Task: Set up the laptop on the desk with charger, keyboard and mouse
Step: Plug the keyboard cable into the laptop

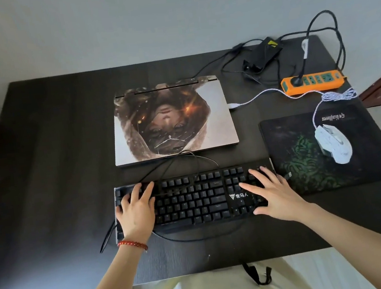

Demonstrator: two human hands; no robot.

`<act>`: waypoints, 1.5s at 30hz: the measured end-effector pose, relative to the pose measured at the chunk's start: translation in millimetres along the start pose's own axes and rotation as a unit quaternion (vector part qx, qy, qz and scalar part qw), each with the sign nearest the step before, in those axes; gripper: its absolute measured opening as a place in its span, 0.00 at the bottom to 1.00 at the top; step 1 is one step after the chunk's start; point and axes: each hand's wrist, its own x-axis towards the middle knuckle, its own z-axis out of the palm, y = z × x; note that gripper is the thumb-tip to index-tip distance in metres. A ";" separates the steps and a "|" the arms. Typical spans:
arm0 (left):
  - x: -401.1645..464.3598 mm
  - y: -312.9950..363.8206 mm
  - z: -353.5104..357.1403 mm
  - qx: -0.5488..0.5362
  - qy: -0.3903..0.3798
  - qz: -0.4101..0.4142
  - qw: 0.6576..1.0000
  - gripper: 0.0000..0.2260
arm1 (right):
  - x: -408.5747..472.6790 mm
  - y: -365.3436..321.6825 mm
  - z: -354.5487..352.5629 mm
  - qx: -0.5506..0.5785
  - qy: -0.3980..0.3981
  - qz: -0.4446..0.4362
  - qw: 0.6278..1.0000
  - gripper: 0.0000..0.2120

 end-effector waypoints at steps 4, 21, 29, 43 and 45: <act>-3.3 -4.5 -3.8 -0.037 0.042 0.009 0.998 0.15 | -7.3 7.7 -1.9 0.000 0.062 -0.037 0.997 0.13; 38.8 -55.4 -98.8 -0.181 0.200 -0.114 0.956 0.13 | 80.7 -94.5 -105.9 0.253 0.283 -0.062 0.923 0.11; 81.6 -157.1 -125.2 -0.143 0.093 -0.119 0.978 0.19 | 145.6 -181.6 -125.0 0.158 0.180 -0.120 0.963 0.10; 58.7 -202.8 -61.0 -0.083 -0.015 0.254 0.964 0.40 | 211.4 -285.4 -94.3 0.165 0.125 0.119 0.971 0.12; 46.7 -203.7 -39.6 0.008 -0.060 0.283 0.957 0.45 | 206.8 -280.5 -90.2 0.158 0.114 0.135 0.972 0.12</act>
